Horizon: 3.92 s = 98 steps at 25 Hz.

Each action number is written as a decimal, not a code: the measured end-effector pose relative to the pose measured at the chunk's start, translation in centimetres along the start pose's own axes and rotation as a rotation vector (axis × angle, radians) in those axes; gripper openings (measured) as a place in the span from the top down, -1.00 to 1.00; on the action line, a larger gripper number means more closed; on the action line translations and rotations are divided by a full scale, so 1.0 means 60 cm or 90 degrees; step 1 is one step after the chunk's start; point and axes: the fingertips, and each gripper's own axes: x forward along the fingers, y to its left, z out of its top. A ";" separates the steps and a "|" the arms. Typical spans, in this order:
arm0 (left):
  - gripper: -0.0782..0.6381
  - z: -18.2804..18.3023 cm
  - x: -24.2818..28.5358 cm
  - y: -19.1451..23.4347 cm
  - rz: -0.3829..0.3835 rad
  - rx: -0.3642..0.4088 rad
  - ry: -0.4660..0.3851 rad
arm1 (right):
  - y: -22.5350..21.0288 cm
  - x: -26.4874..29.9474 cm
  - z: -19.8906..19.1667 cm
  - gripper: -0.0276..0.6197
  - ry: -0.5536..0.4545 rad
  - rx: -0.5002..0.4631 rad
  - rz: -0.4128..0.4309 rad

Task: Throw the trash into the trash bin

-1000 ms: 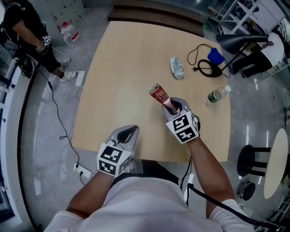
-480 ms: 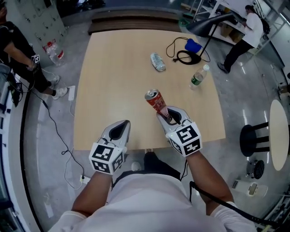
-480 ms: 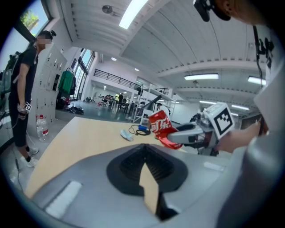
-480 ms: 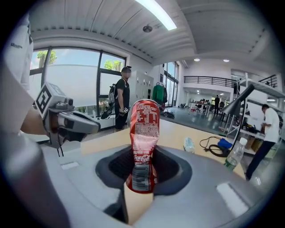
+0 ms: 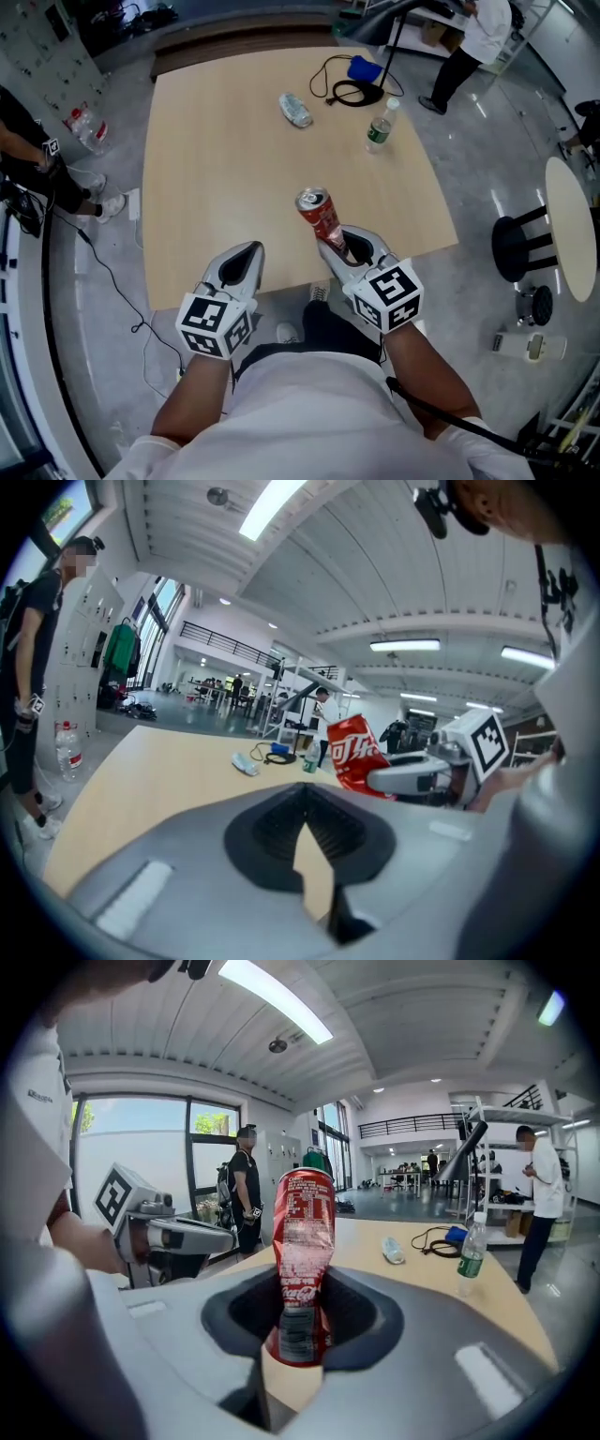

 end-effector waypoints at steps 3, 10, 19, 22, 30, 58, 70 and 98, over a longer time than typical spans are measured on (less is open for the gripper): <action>0.76 -0.001 0.008 -0.017 -0.022 0.006 0.007 | 0.004 -0.030 -0.010 0.57 -0.009 0.039 -0.009; 0.76 0.003 0.044 -0.072 -0.079 0.044 0.023 | -0.005 -0.095 -0.017 0.57 -0.036 0.056 -0.044; 0.76 0.003 0.100 -0.200 -0.181 0.086 0.044 | -0.046 -0.215 -0.041 0.57 -0.057 0.081 -0.118; 0.76 -0.004 0.126 -0.268 -0.225 0.096 0.050 | -0.067 -0.286 -0.053 0.57 -0.076 0.104 -0.162; 0.76 -0.025 0.181 -0.478 -0.376 0.143 0.058 | -0.114 -0.480 -0.108 0.57 -0.116 0.142 -0.309; 0.76 -0.168 0.157 -0.931 -0.636 0.250 0.122 | -0.077 -0.895 -0.304 0.57 -0.158 0.232 -0.577; 0.76 -0.188 0.143 -1.000 -0.701 0.272 0.160 | -0.063 -0.950 -0.337 0.57 -0.168 0.276 -0.634; 0.76 -0.209 0.301 -1.295 -0.914 0.311 0.222 | -0.214 -1.153 -0.409 0.57 -0.160 0.393 -0.863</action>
